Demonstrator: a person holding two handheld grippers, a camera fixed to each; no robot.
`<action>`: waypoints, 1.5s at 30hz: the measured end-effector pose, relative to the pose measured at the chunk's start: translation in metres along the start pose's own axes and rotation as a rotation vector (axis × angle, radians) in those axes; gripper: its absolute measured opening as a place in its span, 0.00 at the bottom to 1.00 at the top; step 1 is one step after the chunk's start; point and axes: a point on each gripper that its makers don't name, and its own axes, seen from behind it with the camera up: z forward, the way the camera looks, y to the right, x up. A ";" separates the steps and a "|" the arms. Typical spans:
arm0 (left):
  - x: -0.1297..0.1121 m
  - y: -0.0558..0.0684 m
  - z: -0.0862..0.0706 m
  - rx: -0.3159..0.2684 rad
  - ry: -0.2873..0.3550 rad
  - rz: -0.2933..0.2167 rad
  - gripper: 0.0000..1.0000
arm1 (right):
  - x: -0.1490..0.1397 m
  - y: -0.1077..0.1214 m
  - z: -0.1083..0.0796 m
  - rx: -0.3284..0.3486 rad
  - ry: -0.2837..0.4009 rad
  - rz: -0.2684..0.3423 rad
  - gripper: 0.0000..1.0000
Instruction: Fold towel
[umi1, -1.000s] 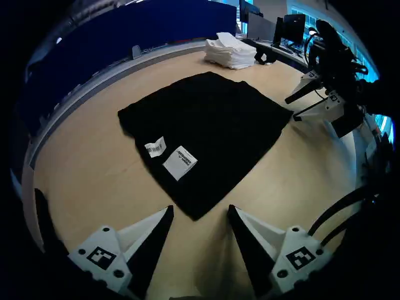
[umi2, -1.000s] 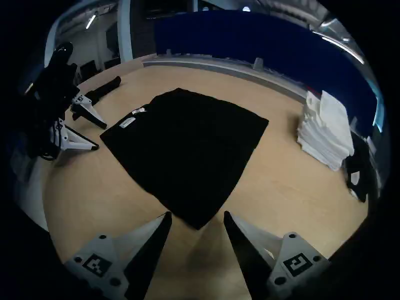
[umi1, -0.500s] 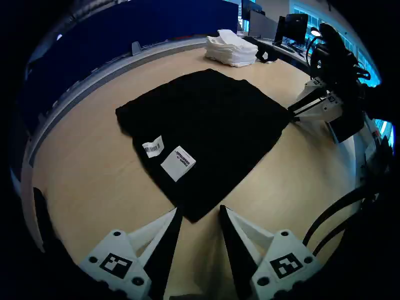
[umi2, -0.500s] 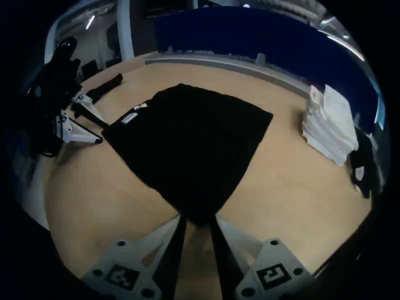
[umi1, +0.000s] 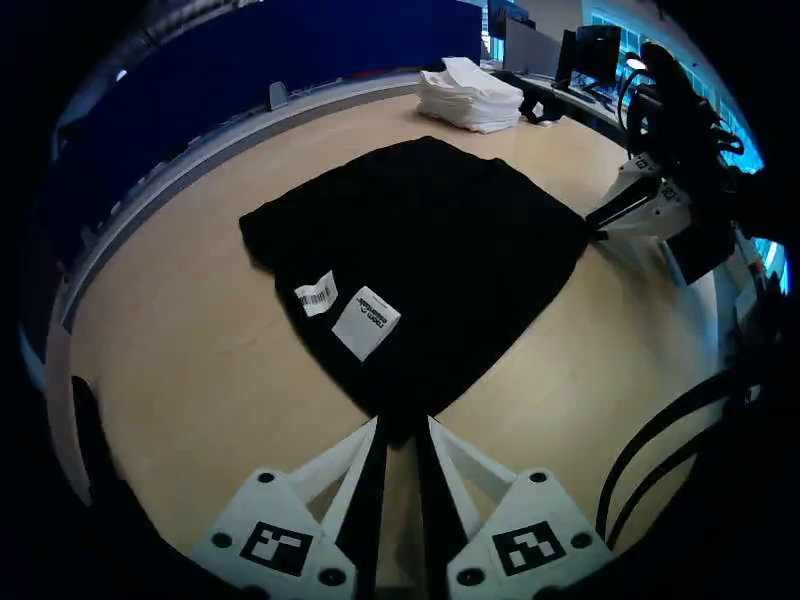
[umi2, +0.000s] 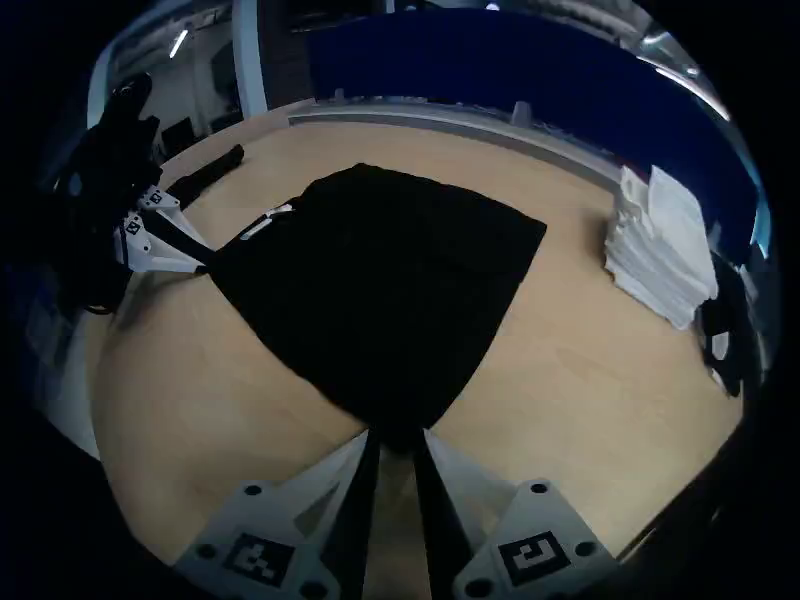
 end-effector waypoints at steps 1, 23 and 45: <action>0.000 0.000 0.000 0.000 0.000 0.001 0.19 | 0.001 0.000 0.000 0.002 0.002 0.006 0.23; 0.015 -0.006 -0.013 0.009 0.034 -0.030 0.14 | 0.025 0.004 -0.015 -0.001 0.044 0.024 0.20; 0.044 -0.009 -0.061 0.050 0.086 -0.097 0.14 | 0.062 -0.005 -0.062 0.001 0.100 0.004 0.20</action>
